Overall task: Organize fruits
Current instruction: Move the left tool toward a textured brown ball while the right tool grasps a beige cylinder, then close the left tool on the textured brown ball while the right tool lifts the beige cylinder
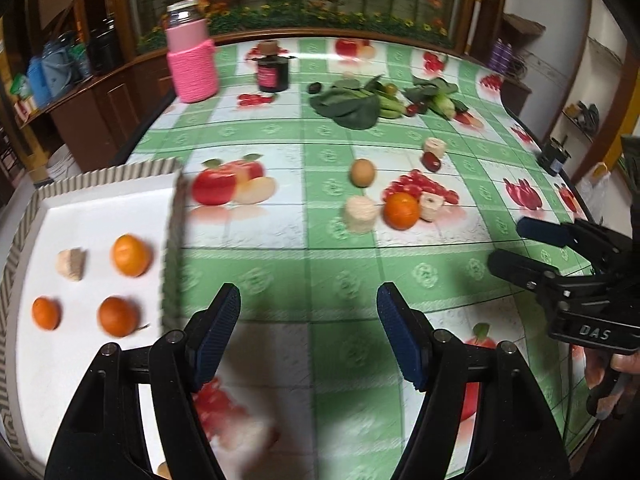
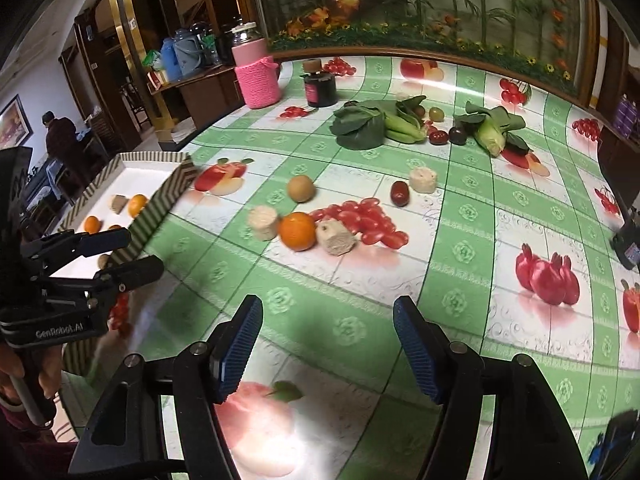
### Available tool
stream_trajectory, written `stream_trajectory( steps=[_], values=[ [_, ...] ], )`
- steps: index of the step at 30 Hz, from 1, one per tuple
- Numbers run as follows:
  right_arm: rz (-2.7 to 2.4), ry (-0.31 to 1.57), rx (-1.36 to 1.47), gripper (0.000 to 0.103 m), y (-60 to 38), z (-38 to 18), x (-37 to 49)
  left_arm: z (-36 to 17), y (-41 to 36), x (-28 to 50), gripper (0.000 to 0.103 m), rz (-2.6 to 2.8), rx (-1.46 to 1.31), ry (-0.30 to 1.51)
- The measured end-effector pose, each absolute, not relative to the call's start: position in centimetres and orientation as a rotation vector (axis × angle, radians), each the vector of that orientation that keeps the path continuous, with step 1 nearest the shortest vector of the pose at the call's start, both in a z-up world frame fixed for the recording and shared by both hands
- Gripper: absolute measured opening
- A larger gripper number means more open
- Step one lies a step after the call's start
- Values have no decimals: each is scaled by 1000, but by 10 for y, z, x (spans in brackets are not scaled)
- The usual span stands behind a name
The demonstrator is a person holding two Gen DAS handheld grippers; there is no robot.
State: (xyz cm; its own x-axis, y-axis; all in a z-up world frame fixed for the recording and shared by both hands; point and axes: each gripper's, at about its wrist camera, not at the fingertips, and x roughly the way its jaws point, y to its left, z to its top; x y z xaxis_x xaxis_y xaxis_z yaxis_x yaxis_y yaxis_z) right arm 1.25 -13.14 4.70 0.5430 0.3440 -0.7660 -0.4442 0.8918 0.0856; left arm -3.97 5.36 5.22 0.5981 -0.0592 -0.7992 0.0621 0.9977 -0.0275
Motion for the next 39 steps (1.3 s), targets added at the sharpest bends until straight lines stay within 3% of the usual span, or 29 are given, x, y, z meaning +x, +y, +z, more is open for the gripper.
stream_trajectory(
  steps=[11, 16, 17, 28, 29, 33, 39],
  values=[
    [512, 882, -263, 65, -107, 25, 61, 35, 32, -2, 70, -133, 18, 990],
    [560, 930, -272, 30, -99, 10, 78, 28, 30, 13, 70, -157, 30, 1017],
    [563, 922, -276, 27, -99, 9, 78, 27, 30, 16, 70, -159, 35, 1024],
    [552, 892, -155, 27, -128, 18, 65, 15, 22, 43, 70, -183, 91, 1026],
    [554, 891, -148, 27, -129, 18, 63, 14, 21, 44, 69, -184, 97, 1028],
    [549, 896, -123, 27, -135, 18, 56, 13, 18, 46, 26, -193, 111, 1024],
    [551, 893, -100, 27, -138, 19, 43, 15, 25, 34, 26, -176, 92, 1015]
  ],
)
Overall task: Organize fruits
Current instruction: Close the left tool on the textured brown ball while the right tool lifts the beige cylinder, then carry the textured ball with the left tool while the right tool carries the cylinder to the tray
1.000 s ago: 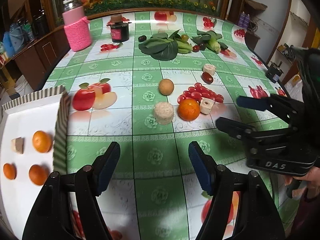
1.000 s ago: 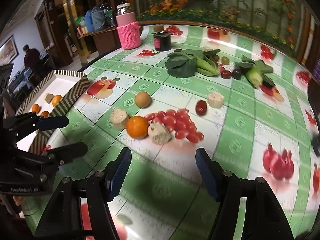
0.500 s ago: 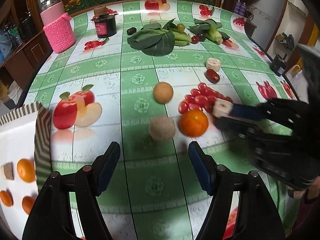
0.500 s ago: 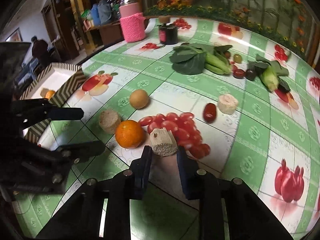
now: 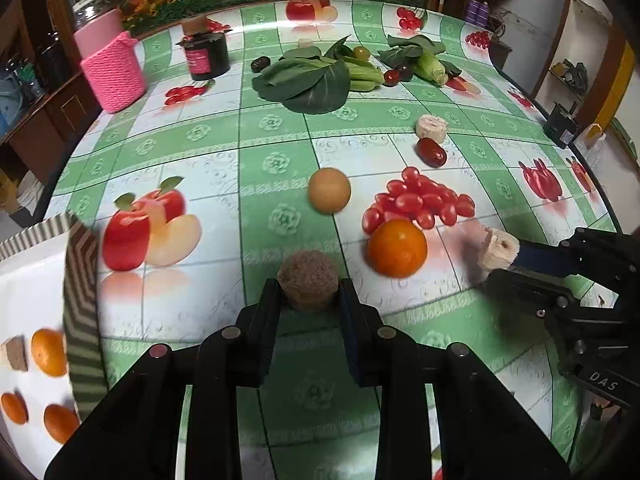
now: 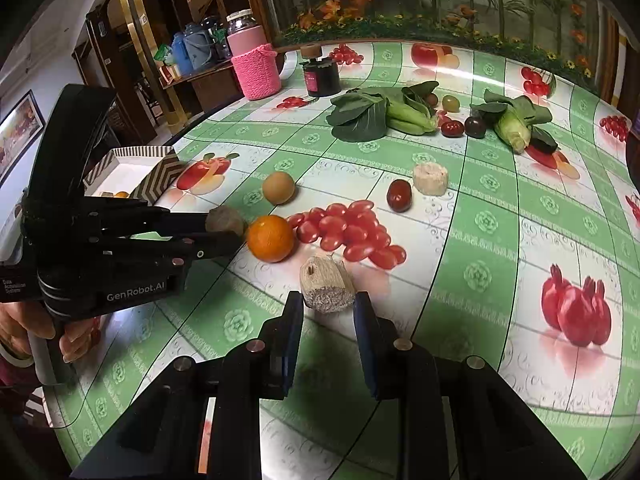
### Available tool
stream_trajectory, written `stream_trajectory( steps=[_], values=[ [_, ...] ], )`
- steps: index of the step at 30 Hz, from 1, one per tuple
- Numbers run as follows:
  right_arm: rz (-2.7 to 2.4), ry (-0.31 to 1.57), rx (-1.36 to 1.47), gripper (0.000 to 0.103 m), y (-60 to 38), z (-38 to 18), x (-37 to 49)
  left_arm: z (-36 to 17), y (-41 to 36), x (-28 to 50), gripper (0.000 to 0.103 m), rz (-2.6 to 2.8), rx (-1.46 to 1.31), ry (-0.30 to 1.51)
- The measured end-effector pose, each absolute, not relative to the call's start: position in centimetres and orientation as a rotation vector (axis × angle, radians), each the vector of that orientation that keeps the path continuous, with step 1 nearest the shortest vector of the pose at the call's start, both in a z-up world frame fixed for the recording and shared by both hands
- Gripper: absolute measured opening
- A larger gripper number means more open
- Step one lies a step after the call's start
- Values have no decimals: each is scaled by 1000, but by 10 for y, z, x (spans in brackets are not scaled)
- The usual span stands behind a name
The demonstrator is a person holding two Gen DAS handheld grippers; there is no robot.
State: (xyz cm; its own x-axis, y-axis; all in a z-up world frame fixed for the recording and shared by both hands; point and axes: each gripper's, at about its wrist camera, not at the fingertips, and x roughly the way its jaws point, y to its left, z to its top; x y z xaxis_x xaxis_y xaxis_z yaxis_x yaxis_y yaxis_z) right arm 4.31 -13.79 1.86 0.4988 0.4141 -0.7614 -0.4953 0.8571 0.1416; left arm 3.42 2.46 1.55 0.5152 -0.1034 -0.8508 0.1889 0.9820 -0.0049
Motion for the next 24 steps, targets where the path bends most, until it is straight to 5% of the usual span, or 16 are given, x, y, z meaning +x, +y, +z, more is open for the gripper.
stream_trajectory(
  steps=[24],
  values=[
    [617, 829, -70, 26, -96, 43, -24, 48, 59, -57, 26, -104, 6, 902]
  ],
)
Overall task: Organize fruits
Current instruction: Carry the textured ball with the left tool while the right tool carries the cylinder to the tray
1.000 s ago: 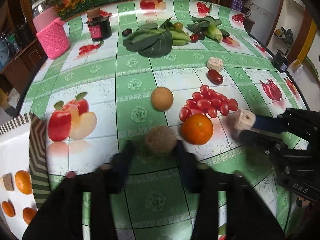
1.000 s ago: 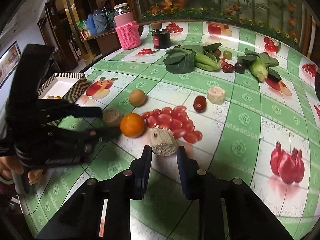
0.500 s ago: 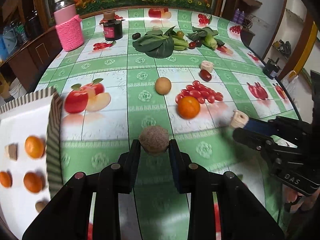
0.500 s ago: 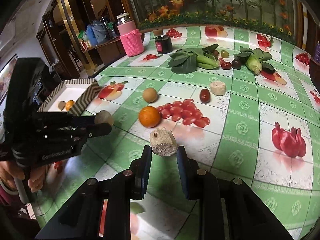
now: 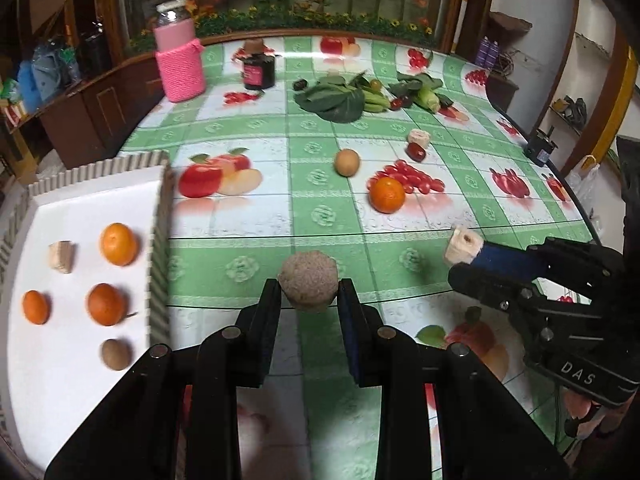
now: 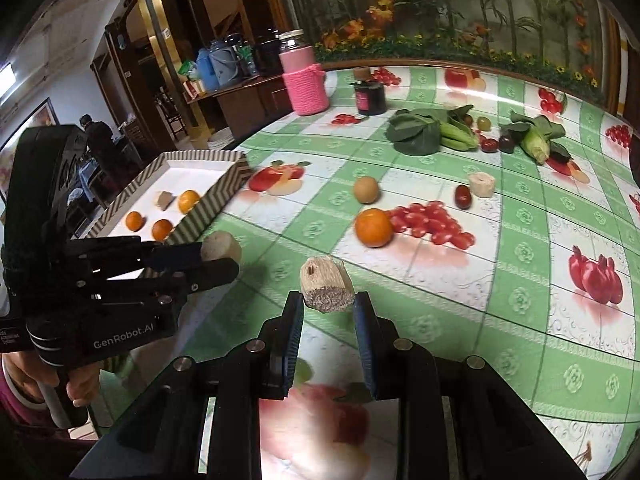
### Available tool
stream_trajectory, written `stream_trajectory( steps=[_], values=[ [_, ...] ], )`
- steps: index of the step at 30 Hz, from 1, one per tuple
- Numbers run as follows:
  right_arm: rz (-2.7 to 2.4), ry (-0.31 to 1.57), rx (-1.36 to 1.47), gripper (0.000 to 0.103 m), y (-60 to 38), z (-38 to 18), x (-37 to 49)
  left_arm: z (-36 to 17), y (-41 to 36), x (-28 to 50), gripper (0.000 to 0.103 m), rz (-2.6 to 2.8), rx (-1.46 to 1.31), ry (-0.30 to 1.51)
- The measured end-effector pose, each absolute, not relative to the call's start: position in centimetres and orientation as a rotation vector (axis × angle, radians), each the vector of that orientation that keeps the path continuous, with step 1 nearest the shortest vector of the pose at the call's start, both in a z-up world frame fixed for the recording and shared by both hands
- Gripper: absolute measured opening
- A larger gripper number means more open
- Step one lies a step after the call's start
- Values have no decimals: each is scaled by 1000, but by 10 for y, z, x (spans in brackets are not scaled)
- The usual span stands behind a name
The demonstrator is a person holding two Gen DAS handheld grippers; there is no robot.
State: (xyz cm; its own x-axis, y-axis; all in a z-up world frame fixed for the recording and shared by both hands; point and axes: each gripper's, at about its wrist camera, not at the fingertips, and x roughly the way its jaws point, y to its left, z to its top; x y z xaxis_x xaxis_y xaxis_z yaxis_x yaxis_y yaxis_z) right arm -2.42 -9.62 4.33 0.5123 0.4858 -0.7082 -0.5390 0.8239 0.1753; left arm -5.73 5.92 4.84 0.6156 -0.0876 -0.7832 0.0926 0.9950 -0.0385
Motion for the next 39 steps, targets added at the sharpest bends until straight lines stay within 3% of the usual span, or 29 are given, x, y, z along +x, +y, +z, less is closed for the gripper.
stream_trajectory(
  steps=[39],
  values=[
    [804, 821, -186, 26, 20, 52, -56, 56, 181, -106, 26, 126, -107, 853]
  ],
)
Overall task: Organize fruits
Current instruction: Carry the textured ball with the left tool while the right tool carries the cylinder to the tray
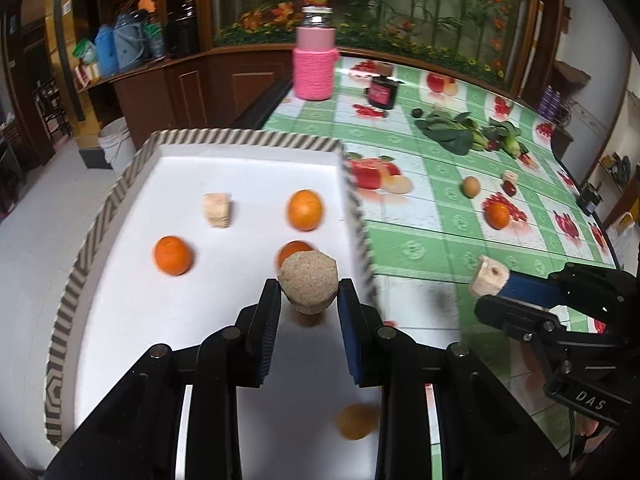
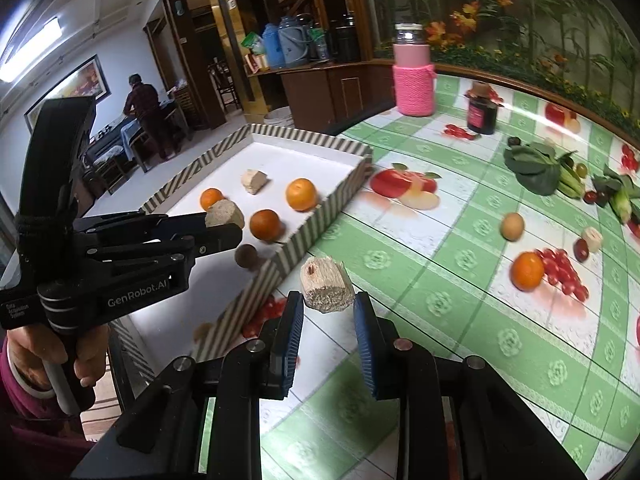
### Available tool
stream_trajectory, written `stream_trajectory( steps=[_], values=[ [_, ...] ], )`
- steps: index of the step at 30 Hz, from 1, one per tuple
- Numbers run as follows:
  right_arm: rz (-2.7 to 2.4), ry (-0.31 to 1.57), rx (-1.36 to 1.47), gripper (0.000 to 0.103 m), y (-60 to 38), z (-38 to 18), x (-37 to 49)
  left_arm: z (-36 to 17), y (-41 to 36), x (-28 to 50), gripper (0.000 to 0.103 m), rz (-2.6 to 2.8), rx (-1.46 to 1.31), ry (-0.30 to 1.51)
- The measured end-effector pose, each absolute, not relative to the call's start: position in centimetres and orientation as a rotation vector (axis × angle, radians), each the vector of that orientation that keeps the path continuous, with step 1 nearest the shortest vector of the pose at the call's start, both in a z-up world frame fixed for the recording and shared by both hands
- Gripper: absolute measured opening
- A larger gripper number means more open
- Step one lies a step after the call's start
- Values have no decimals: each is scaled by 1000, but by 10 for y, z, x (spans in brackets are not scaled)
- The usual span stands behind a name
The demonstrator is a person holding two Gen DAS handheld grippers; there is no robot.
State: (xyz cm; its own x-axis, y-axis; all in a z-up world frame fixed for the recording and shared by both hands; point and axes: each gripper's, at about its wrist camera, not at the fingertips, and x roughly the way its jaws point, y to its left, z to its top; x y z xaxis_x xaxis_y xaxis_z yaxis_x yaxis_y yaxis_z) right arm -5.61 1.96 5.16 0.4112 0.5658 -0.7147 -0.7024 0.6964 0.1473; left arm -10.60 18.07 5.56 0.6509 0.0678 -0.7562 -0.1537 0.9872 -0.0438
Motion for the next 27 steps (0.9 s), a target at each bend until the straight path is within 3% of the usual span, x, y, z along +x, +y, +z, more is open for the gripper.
stream_trajectory(
  steps=[27],
  values=[
    [1021, 900, -317, 26, 123, 26, -62, 30, 251, -109, 26, 261, -145, 941]
  ],
)
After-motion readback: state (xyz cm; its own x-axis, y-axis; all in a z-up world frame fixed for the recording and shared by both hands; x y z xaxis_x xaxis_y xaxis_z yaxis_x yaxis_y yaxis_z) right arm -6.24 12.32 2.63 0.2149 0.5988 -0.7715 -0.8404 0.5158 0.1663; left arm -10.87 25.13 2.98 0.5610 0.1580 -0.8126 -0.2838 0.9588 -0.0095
